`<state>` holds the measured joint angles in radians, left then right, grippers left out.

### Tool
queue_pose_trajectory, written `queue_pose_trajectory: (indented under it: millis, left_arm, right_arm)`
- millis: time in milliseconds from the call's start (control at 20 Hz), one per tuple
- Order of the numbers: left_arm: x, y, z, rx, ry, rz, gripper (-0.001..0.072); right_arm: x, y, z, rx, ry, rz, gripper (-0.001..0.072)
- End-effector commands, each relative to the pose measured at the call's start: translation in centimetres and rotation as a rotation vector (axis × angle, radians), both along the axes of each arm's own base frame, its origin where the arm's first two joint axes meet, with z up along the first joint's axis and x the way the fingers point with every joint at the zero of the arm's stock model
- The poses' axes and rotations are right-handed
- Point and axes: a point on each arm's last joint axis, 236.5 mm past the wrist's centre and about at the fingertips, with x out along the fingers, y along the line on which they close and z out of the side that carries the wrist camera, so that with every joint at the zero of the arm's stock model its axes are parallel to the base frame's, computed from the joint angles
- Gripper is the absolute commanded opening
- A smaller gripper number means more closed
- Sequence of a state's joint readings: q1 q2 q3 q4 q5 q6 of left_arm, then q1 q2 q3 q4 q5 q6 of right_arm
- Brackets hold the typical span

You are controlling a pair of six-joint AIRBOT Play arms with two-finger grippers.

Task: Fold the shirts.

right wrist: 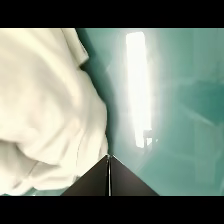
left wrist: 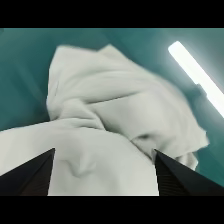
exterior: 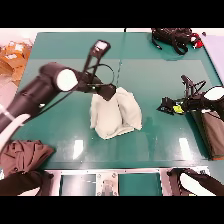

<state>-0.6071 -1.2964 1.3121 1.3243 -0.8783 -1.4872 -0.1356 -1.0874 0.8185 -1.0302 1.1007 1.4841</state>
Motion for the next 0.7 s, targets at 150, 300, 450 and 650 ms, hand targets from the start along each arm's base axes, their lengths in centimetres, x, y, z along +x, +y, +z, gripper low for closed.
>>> queue_pose_trajectory:
  millis: [150, 300, 450, 650]
  left_arm:
    - [0.3, 9.7, -2.0, 0.12, 0.268, 0.151, 0.0694]
    - [-2.9, 14.9, -4.1, 0.184, 0.466, 0.236, 0.0695]
    - [-7.9, 15.1, -9.6, 0.199, 0.639, 0.248, 0.0695]
    - [-11.2, 9.4, -15.7, -0.04, 0.743, 0.304, 0.0694]
  right_arm:
    - [0.4, 0.2, 0.2, 0.014, -0.012, -0.011, 0.031]
    - [0.9, 0.8, -0.7, 0.053, 0.009, -0.028, 0.0378]
    - [1.4, 2.9, -2.1, 0.139, 0.021, 0.046, 0.0505]
    - [1.5, 6.8, -4.3, 0.254, 0.058, 0.137, 0.0505]
